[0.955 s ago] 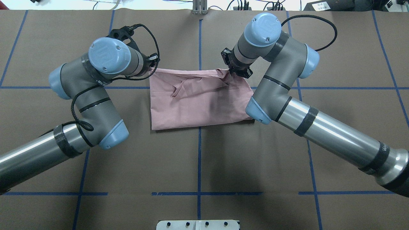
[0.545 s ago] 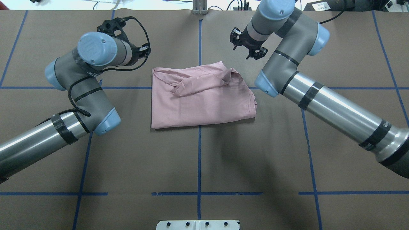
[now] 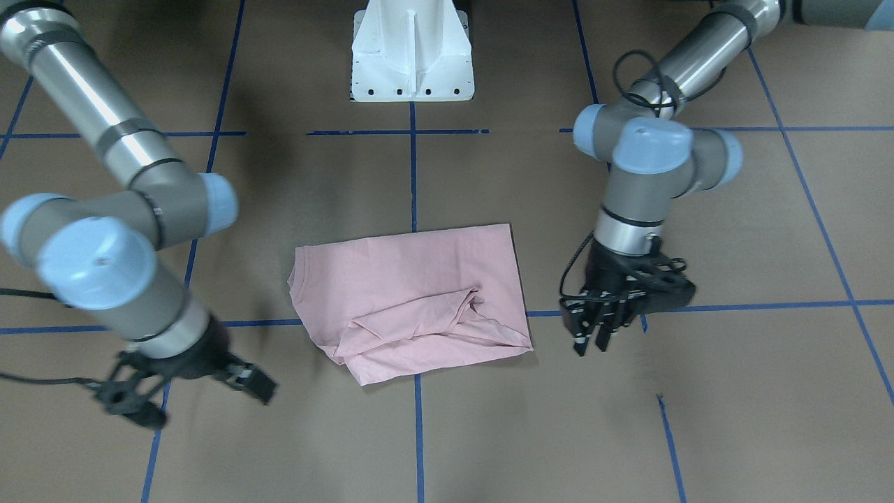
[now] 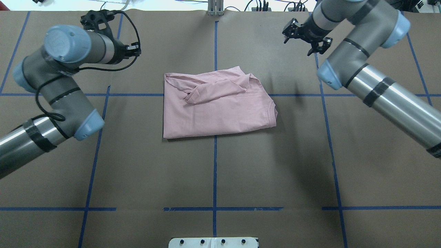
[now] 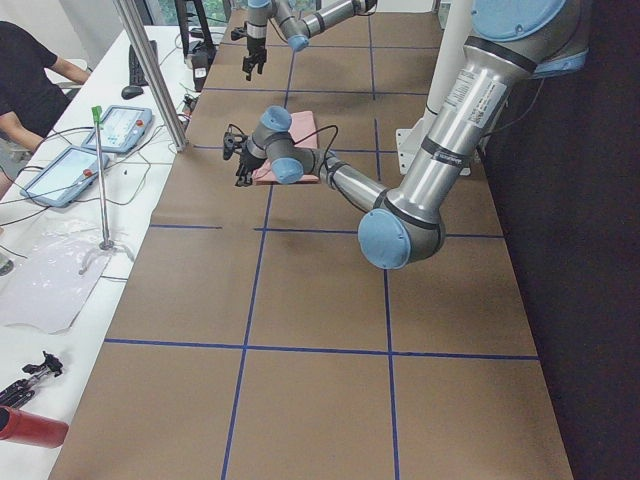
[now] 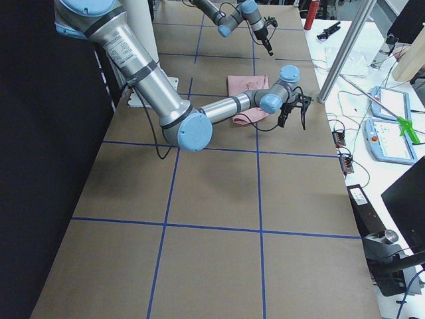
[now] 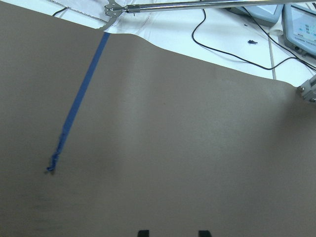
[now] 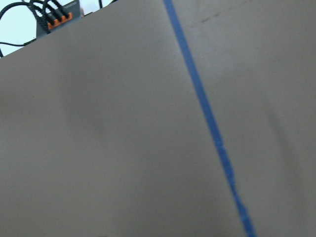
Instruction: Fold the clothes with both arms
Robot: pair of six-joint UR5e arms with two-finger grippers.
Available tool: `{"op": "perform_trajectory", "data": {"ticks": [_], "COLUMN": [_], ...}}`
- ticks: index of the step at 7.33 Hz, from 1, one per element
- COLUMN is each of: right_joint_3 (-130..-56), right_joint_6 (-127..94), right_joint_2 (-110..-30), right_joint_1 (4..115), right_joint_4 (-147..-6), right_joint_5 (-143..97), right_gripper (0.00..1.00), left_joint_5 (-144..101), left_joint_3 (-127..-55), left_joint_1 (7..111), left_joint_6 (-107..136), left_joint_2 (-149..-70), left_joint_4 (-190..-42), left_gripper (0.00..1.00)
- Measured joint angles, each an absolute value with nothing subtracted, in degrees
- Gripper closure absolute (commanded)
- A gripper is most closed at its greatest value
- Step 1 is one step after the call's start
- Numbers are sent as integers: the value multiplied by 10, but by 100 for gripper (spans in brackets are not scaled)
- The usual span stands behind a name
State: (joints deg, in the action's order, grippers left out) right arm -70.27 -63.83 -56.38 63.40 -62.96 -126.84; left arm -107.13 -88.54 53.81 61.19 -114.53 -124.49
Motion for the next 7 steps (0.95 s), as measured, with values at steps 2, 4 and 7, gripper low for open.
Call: {"op": "perform_trajectory", "data": {"ticks": [2, 4, 7], "right_joint_3": [-715, -732, -790], "right_joint_6": [-449, -256, -34], "right_joint_2": [-626, -673, -742], "right_joint_1": [734, 818, 906], "right_joint_4": [-647, -712, -850], "right_joint_5": [-1326, -1354, -1363], "right_gripper": [0, 0, 0], "left_joint_5": [-1211, -1297, -1321], "left_joint_3": [-934, -954, -967], "left_joint_1": [656, 775, 925], "left_joint_6": [437, 266, -28], "left_joint_2": [-1057, -998, -980], "left_joint_4": [-1239, -1205, -1011], "left_gripper": [54, 54, 53]}}
